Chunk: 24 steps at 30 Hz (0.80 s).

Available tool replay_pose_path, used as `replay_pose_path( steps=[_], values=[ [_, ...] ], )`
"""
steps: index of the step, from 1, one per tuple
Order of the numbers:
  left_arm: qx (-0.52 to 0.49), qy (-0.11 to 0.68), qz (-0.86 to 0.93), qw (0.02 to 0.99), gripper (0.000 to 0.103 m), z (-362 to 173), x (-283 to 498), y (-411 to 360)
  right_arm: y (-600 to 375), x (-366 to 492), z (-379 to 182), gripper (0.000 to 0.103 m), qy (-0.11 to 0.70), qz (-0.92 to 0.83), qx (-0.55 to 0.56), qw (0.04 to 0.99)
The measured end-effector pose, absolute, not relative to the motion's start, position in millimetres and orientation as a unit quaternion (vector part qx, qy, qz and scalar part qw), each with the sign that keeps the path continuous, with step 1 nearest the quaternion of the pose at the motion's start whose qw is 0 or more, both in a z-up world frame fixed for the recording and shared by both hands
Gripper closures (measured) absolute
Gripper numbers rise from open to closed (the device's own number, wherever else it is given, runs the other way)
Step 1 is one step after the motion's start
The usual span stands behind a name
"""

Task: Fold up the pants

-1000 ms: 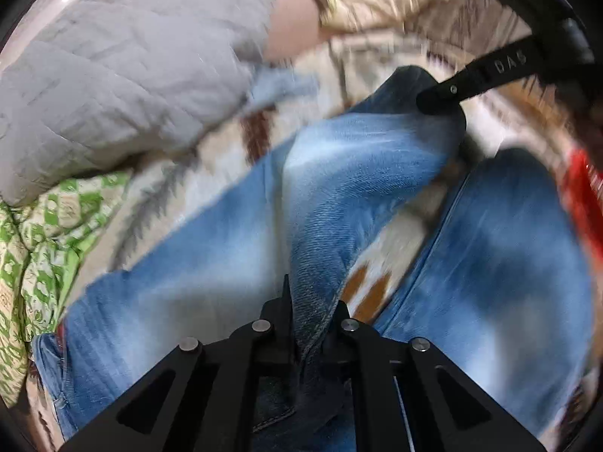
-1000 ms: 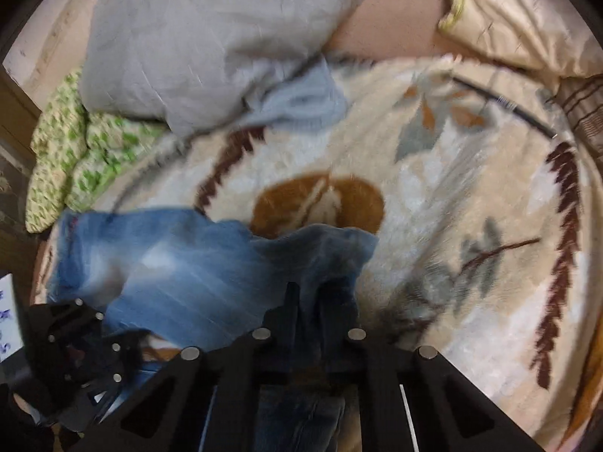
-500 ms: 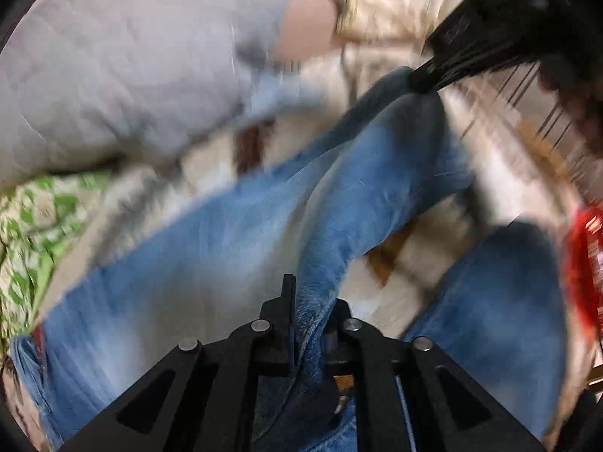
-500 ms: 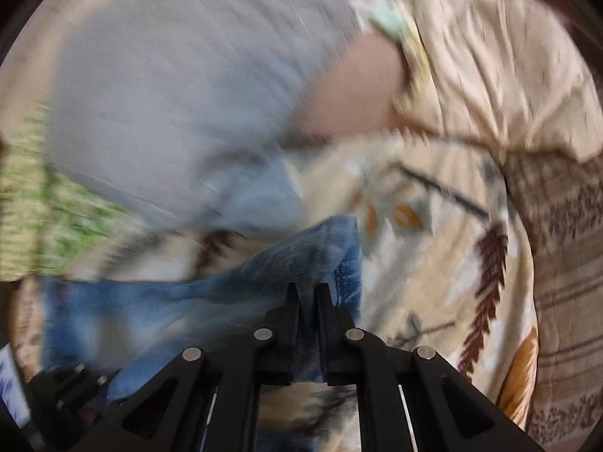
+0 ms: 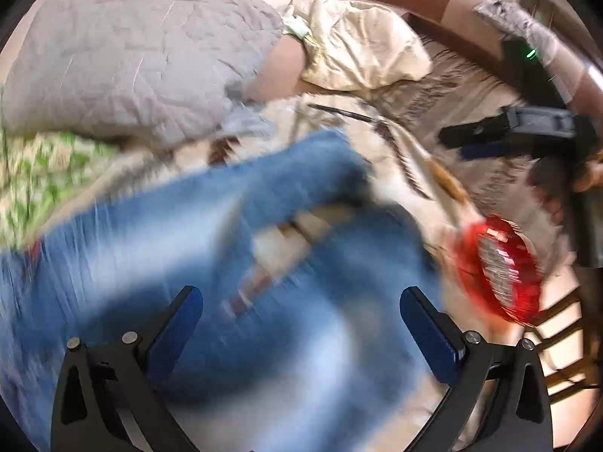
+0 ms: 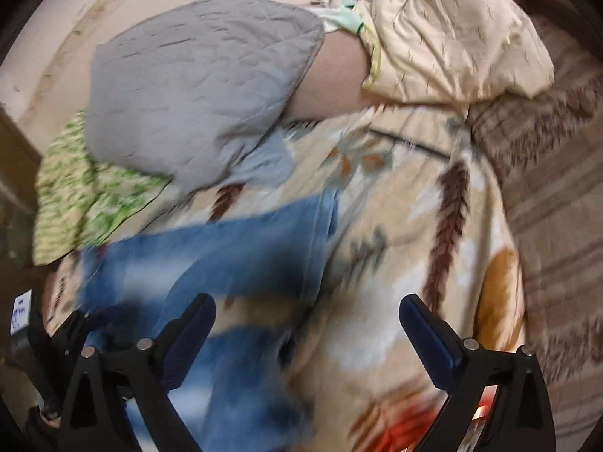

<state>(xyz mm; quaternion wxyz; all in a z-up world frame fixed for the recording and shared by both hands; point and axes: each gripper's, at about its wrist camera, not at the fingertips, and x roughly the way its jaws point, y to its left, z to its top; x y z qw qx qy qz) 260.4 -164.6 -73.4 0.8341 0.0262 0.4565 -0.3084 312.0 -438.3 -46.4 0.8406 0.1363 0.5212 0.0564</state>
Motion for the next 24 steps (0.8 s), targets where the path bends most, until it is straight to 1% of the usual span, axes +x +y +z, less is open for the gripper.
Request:
replay_pose_path(
  steps=[5, 7, 10, 13, 18, 20, 21, 22, 23, 24],
  values=[
    [-0.082, 0.516, -0.297, 0.799, 0.000, -108.1, 205.7, -149.3, -429.3, 292.9, -89.1, 0.003, 0.565, 0.088, 0.149, 0.807],
    [-0.159, 0.546, -0.278, 0.774, 0.000, -127.0, 192.2, -144.1, -421.8, 294.0, -107.3, 0.003, 0.579, 0.118, 0.159, 0.791],
    [-0.264, 0.573, -0.249, 0.735, 0.000, -150.2, 175.0, -140.5, -411.0, 300.6, -120.3, 0.003, 0.576, 0.127, 0.158, 0.792],
    [-0.335, 0.584, -0.207, 0.710, 0.000, -170.0, 175.3, -141.1, -404.1, 308.4, -126.4, 0.003, 0.575, 0.137, 0.172, 0.788],
    [-0.402, 0.564, -0.150, 0.705, 0.000, -173.1, 191.0, -144.0, -390.0, 319.3, -135.0, 0.005, 0.575, 0.147, 0.171, 0.786],
    [-0.424, 0.563, -0.131, 0.697, 0.000, -175.1, 194.7, -143.5, -384.1, 324.4, -140.8, 0.016, 0.580, 0.150, 0.169, 0.783],
    [-0.430, 0.562, -0.126, 0.695, 0.000, -178.3, 195.2, -142.9, -381.7, 326.0, -143.0, 0.032, 0.582, 0.146, 0.166, 0.783],
    [-0.436, 0.559, -0.119, 0.696, 0.003, -177.3, 194.5, -143.6, -379.9, 326.2, -144.1, 0.046, 0.582, 0.142, 0.158, 0.785],
    [-0.435, 0.556, -0.118, 0.698, 0.013, -179.1, 191.9, -141.2, -376.9, 325.2, -144.2, 0.055, 0.580, 0.140, 0.143, 0.789],
    [-0.425, 0.554, -0.116, 0.706, 0.066, -178.6, 192.0, -142.8, -375.4, 323.3, -143.6, 0.074, 0.577, 0.144, 0.134, 0.793]
  ],
)
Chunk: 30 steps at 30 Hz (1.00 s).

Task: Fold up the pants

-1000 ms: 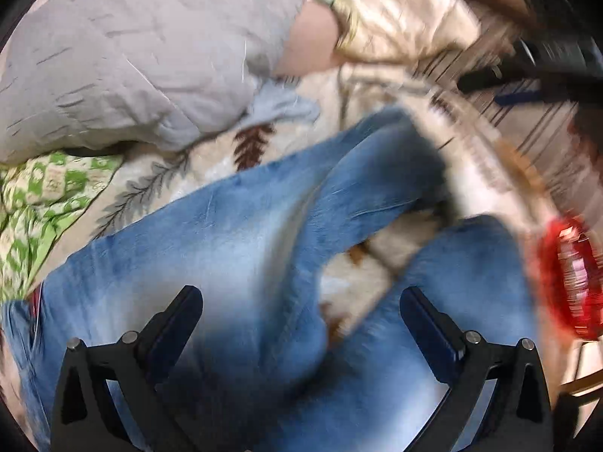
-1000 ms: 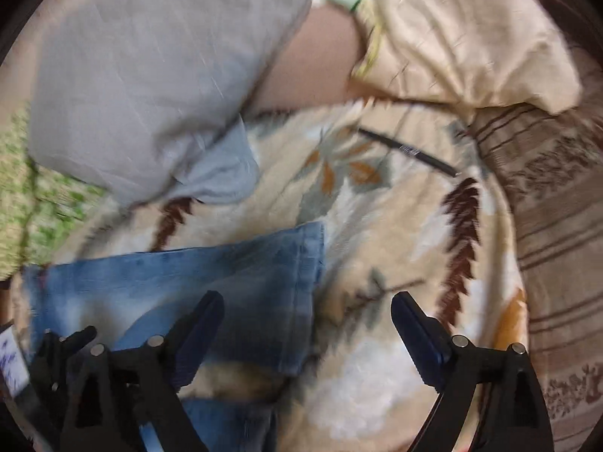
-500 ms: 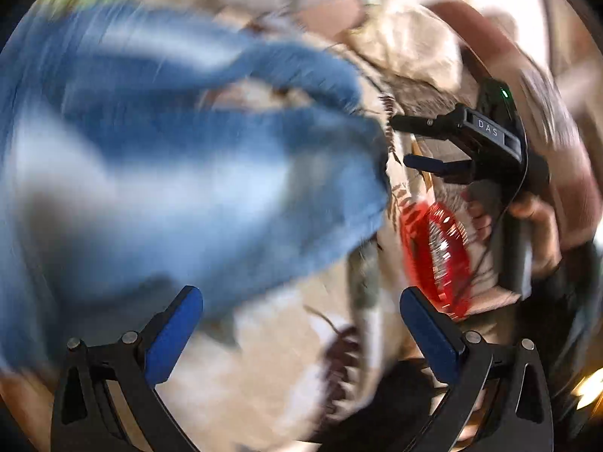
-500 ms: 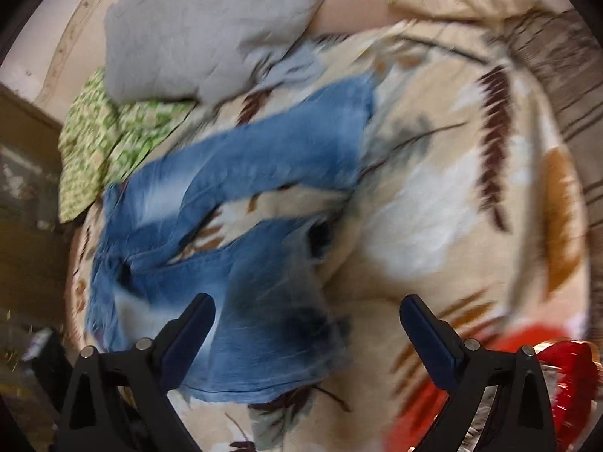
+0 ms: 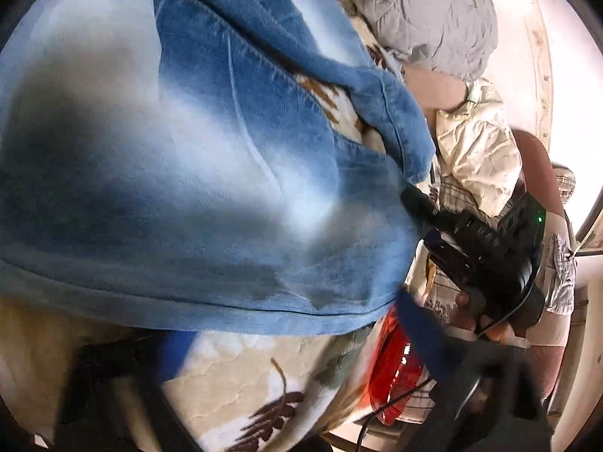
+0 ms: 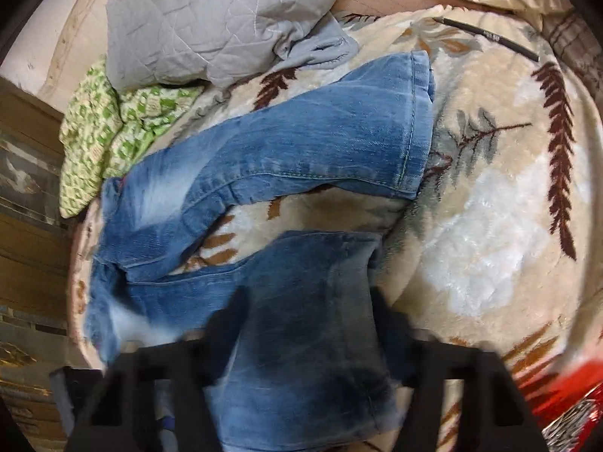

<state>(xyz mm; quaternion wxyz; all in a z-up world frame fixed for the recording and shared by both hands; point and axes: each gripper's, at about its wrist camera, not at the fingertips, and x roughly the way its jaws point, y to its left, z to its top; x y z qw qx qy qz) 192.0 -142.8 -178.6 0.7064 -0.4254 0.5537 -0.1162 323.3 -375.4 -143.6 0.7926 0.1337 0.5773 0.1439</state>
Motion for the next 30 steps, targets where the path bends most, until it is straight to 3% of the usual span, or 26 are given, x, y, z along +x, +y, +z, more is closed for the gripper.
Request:
replay_pose_path(
  steps=[1, 6, 14, 18, 19, 20, 21, 22, 23, 24, 30],
  values=[
    [-0.417, 0.562, -0.119, 0.704, 0.097, -184.2, 192.2, -144.6, -374.4, 320.4, -142.4, 0.079, 0.573, 0.146, 0.129, 0.796],
    [-0.423, 0.564, -0.141, 0.695, 0.099, -188.6, 176.4, -144.1, -378.3, 295.4, -121.6, 0.088, 0.543, 0.150, 0.113, 0.819],
    [-0.375, 0.543, -0.204, 0.723, 0.099, -141.8, 147.6, -165.8, -417.3, 229.8, -72.7, 0.088, 0.509, 0.131, 0.141, 0.839],
    [-0.349, 0.571, -0.176, 0.722, 0.099, -167.5, 151.5, -175.2, -428.1, 214.4, -86.8, 0.088, 0.535, 0.100, 0.145, 0.826],
    [-0.347, 0.577, -0.169, 0.720, 0.097, -172.4, 153.5, -175.8, -428.8, 214.3, -95.2, 0.083, 0.549, 0.092, 0.151, 0.817],
    [-0.348, 0.588, -0.156, 0.713, 0.094, -178.0, 151.9, -173.2, -429.6, 214.2, -102.0, 0.081, 0.562, 0.080, 0.154, 0.809],
    [-0.351, 0.595, -0.144, 0.708, 0.073, -179.5, 150.1, -171.0, -429.8, 212.5, -104.5, 0.067, 0.568, 0.067, 0.148, 0.806],
    [-0.356, 0.595, -0.144, 0.706, 0.040, -178.9, 147.0, -168.4, -429.8, 210.4, -103.7, 0.037, 0.568, 0.056, 0.136, 0.810],
    [-0.366, 0.585, -0.157, 0.706, 0.024, -173.9, 146.0, -167.4, -430.9, 207.7, -101.0, 0.023, 0.560, 0.050, 0.129, 0.817],
    [-0.364, 0.574, -0.160, 0.715, 0.000, -163.4, 142.4, -166.0, -432.9, 202.9, -92.4, 0.013, 0.538, 0.046, 0.126, 0.832],
    [-0.339, 0.503, -0.163, 0.778, 0.000, -104.8, 128.8, -131.2, -431.8, 194.2, -48.4, 0.009, 0.485, 0.053, 0.138, 0.862]
  ],
)
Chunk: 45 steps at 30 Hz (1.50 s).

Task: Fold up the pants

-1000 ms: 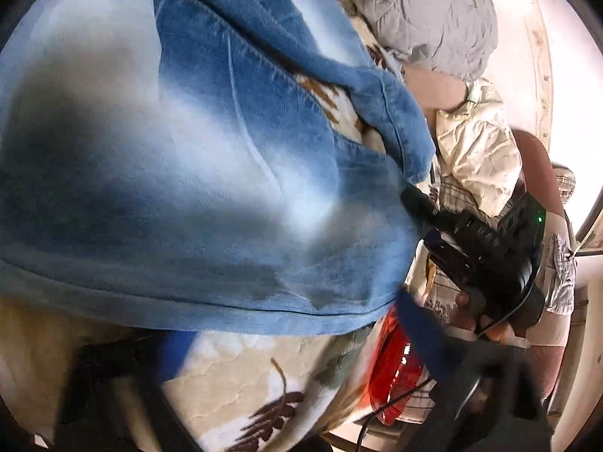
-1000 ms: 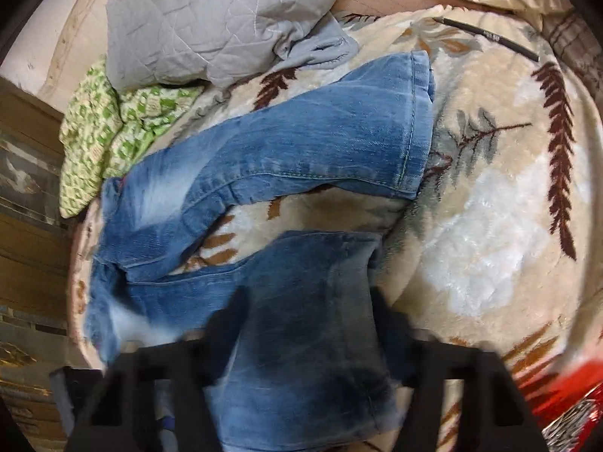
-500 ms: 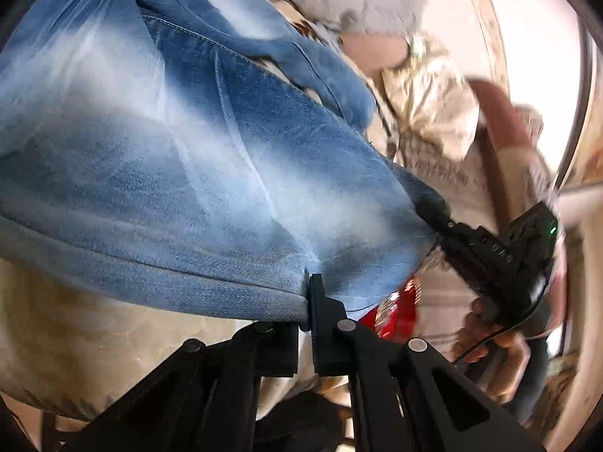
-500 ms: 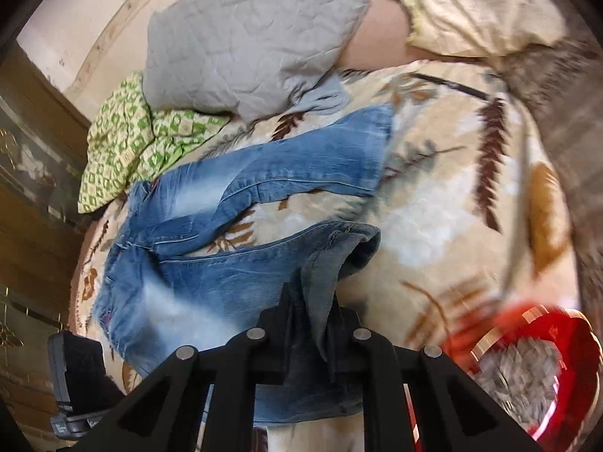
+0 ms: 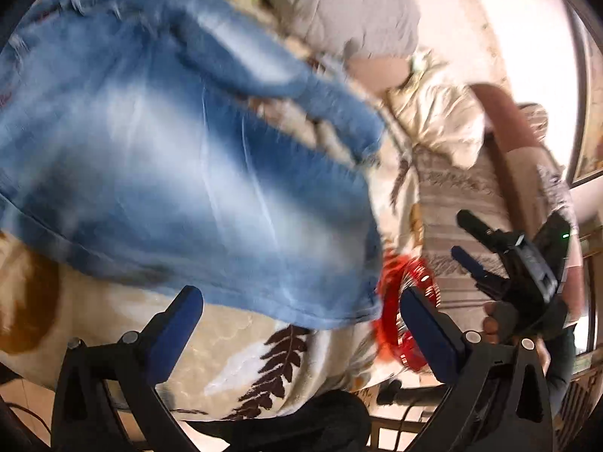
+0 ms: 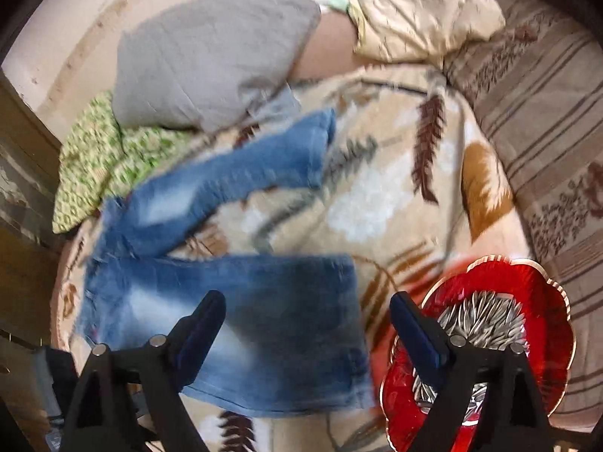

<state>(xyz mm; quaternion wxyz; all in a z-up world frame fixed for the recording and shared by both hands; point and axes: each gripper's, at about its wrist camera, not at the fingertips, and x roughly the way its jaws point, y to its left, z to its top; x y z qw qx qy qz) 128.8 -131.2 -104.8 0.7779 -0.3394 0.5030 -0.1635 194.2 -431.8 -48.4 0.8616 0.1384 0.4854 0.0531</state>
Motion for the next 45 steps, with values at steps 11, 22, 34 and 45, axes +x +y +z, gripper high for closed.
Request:
replay_pose_path(
  steps=[11, 22, 34, 45],
  values=[
    [-0.207, 0.398, -0.036, 0.893, 0.000, -65.8, 117.4, 10.1, -307.1, 238.6, -7.0, 0.002, 0.464, 0.115, 0.061, 0.876],
    [-0.315, 0.369, 0.032, 0.874, 0.000, -117.3, 107.0, 149.8, -108.6, 328.6, -3.1, 0.000, 0.511, 0.214, -0.017, 0.832],
    [-0.298, 0.371, 0.071, 0.876, 0.000, -163.1, 109.0, 175.8, 37.1, 390.2, -33.2, 0.000, 0.502, 0.235, -0.148, 0.819],
    [-0.258, 0.372, 0.062, 0.890, 0.000, -165.2, 126.7, 159.9, 67.9, 429.9, -65.8, 0.000, 0.526, 0.218, -0.168, 0.805]
  ],
)
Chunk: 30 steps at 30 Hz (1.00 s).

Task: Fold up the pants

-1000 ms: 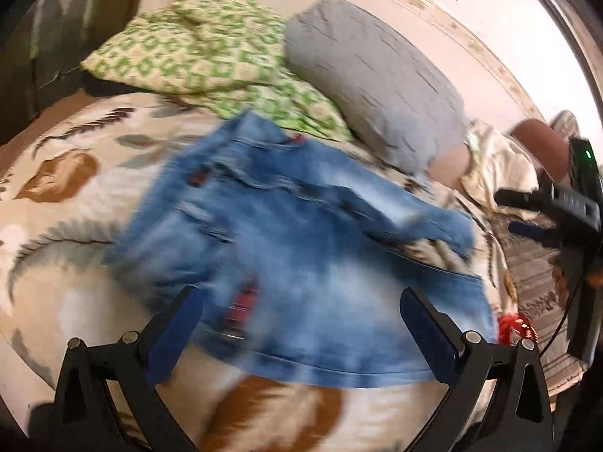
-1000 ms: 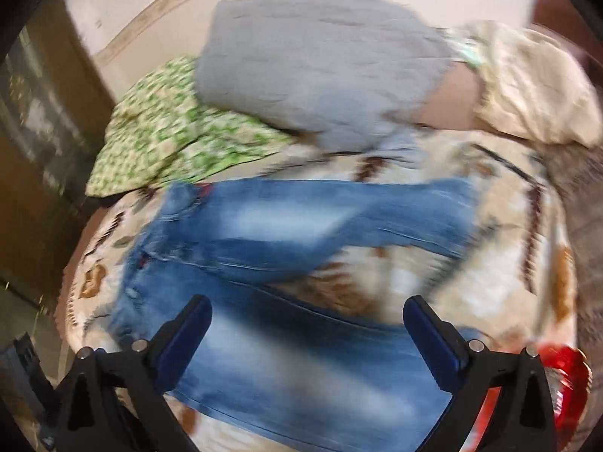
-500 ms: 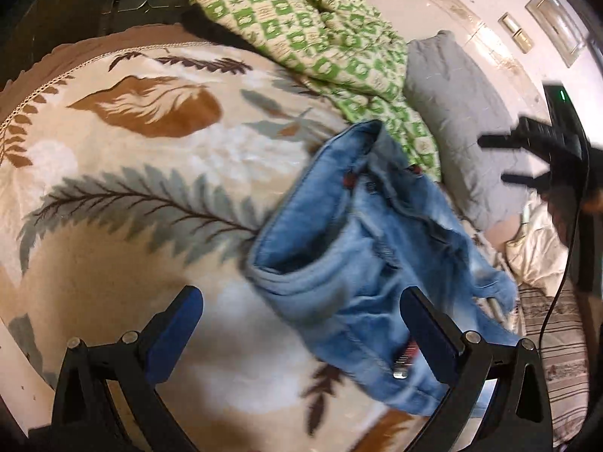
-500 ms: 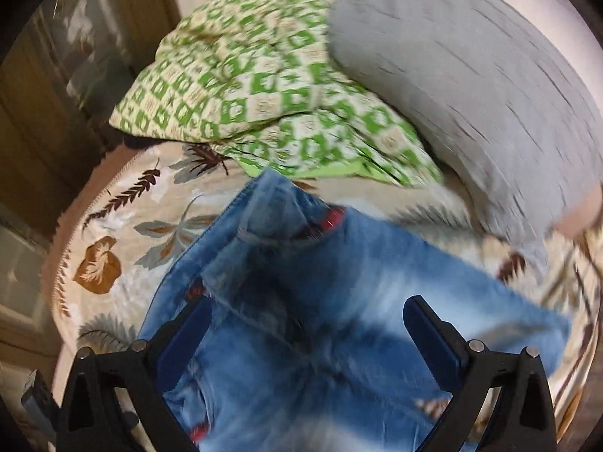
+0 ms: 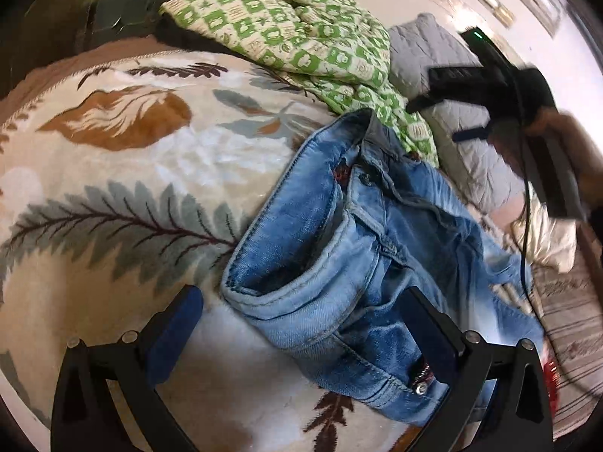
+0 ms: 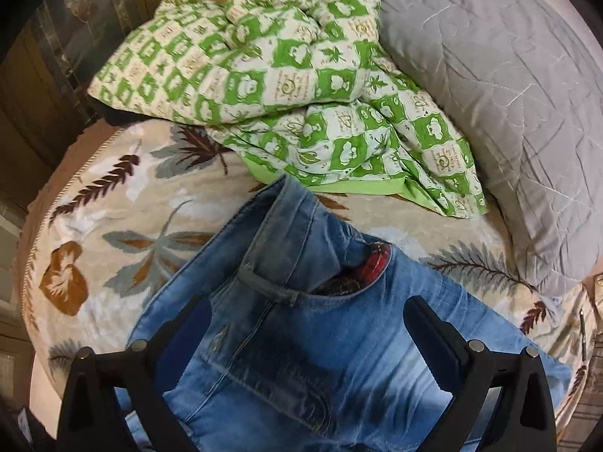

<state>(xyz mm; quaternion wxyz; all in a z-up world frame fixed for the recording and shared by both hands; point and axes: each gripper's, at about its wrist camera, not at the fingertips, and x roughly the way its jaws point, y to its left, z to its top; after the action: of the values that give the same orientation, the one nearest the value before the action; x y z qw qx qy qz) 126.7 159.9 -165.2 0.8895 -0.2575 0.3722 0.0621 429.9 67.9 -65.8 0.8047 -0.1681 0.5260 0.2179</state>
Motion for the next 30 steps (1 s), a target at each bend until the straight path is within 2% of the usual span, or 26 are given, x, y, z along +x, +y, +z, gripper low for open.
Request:
replay_pose_path(
  steps=[6, 8, 10, 12, 14, 15, 16, 19, 22, 30],
  values=[
    [-0.276, 0.360, 0.058, 0.889, 0.001, -166.9, 123.0, 165.9, 101.9, 459.4, -76.8, 0.000, 0.526, 0.196, -0.204, 0.802],
    [-0.288, 0.352, 0.060, 0.889, 0.008, -166.9, 120.3, 170.0, 119.0, 466.9, -84.6, 0.000, 0.528, 0.191, -0.223, 0.797],
    [-0.294, 0.348, 0.071, 0.887, 0.027, -168.2, 118.4, 175.2, 130.7, 471.8, -92.7, 0.002, 0.531, 0.185, -0.237, 0.792],
    [-0.290, 0.349, 0.080, 0.888, 0.038, -169.3, 117.8, 177.0, 142.1, 477.8, -106.4, 0.003, 0.537, 0.164, -0.260, 0.786],
    [-0.272, 0.354, 0.078, 0.891, 0.045, -169.4, 118.9, 173.7, 147.2, 483.8, -122.0, 0.021, 0.548, 0.145, -0.281, 0.774],
    [-0.257, 0.358, 0.080, 0.894, 0.053, -169.1, 119.6, 170.5, 148.5, 486.2, -130.4, 0.048, 0.555, 0.139, -0.292, 0.767],
    [-0.246, 0.361, 0.082, 0.896, 0.062, -169.1, 119.8, 168.8, 148.9, 487.3, -137.8, 0.063, 0.559, 0.137, -0.301, 0.760],
    [-0.256, 0.364, 0.063, 0.893, 0.081, -169.7, 118.2, 171.5, 148.6, 480.0, -148.2, 0.080, 0.539, 0.130, -0.345, 0.758],
    [-0.267, 0.360, 0.050, 0.893, 0.088, -168.3, 115.5, 173.7, 146.5, 476.6, -145.2, 0.085, 0.525, 0.134, -0.355, 0.762],
    [-0.267, 0.333, 0.034, 0.904, 0.089, -156.7, 104.2, 173.7, 143.8, 473.2, -115.2, 0.088, 0.499, 0.164, -0.338, 0.781]
  ],
)
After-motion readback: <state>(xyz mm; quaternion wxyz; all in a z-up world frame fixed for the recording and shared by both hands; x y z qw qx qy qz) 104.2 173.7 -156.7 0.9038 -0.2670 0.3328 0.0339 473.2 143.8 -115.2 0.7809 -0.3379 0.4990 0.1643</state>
